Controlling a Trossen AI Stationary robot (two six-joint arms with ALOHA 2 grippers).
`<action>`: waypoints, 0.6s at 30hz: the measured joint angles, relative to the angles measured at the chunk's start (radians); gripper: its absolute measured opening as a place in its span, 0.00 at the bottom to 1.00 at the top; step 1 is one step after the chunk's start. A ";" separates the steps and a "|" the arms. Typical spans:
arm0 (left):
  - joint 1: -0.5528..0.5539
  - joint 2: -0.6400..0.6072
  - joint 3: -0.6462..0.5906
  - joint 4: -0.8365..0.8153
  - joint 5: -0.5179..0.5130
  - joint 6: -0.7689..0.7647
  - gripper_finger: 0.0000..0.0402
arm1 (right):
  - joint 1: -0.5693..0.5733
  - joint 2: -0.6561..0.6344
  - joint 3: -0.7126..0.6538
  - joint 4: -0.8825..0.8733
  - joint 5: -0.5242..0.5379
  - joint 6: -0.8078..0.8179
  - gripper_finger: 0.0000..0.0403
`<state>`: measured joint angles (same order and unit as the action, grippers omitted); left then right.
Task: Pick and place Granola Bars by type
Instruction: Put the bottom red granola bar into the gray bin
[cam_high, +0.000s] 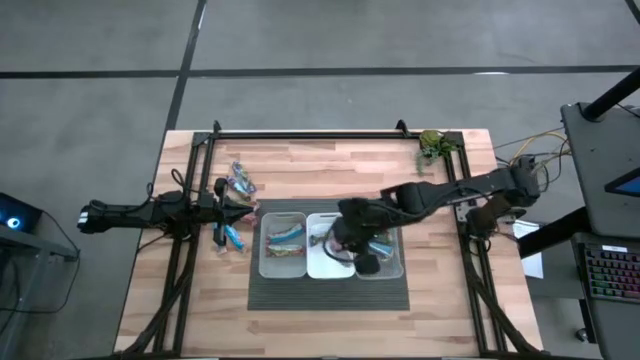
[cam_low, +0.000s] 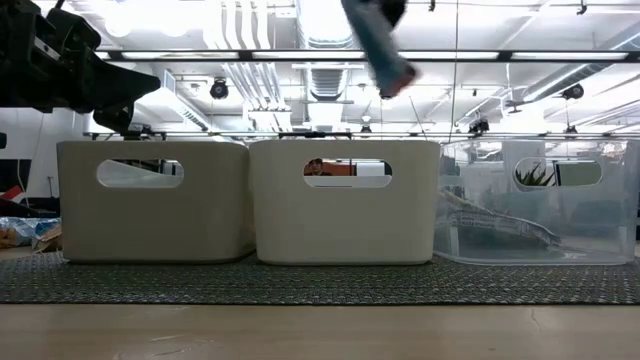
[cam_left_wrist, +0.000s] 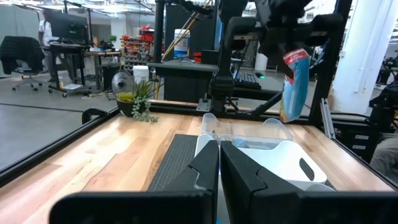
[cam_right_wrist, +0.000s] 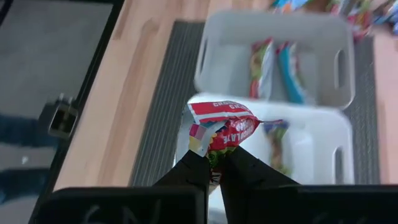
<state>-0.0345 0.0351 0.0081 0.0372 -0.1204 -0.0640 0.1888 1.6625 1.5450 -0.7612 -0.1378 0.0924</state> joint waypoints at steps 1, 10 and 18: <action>0.000 0.000 0.000 0.000 0.000 0.000 0.00 | -0.009 0.012 0.015 0.011 -0.001 0.001 0.03; 0.000 0.000 0.000 0.000 0.000 0.000 0.00 | -0.068 0.104 0.106 0.114 -0.044 0.068 0.03; 0.000 0.000 0.000 0.000 0.000 0.000 0.00 | -0.114 0.164 0.124 0.292 -0.134 0.232 0.03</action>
<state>-0.0345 0.0353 0.0082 0.0372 -0.1207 -0.0643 0.0752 1.8260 1.6693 -0.4691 -0.2715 0.3247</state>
